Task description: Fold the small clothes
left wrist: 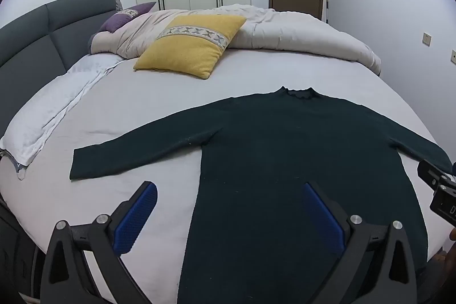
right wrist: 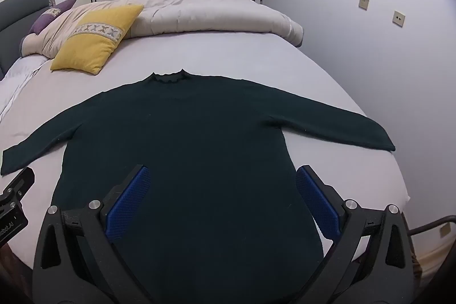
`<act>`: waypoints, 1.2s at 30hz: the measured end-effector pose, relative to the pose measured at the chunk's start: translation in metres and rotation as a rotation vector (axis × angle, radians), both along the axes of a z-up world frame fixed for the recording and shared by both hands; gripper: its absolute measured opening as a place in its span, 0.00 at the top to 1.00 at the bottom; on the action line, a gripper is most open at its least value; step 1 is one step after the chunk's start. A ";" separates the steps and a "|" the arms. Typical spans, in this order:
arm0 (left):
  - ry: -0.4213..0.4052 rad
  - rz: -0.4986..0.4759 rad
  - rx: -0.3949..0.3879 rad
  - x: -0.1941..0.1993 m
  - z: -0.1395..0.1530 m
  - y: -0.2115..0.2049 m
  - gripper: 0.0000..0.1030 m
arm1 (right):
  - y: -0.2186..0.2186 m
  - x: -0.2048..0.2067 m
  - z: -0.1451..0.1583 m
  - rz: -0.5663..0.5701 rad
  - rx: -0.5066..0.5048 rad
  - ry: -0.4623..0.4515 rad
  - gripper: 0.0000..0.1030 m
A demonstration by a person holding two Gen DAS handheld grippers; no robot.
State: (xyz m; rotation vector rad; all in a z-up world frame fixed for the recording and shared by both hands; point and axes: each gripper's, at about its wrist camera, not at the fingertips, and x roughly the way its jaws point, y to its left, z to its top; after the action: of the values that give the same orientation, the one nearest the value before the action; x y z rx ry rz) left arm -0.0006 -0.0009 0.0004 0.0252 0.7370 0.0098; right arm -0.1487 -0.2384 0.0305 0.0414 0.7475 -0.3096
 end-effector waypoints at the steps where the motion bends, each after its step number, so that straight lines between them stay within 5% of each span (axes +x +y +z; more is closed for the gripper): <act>1: 0.002 -0.002 -0.009 0.000 0.000 0.000 0.00 | 0.000 0.000 0.000 0.001 0.001 0.002 0.00; 36: -0.004 0.000 -0.008 -0.001 0.003 -0.001 0.00 | 0.016 0.002 -0.009 0.025 -0.006 0.029 0.00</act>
State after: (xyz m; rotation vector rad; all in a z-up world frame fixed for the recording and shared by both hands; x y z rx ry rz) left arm -0.0017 -0.0015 0.0030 0.0174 0.7329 0.0066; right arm -0.1471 -0.2229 0.0210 0.0215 0.7751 -0.2889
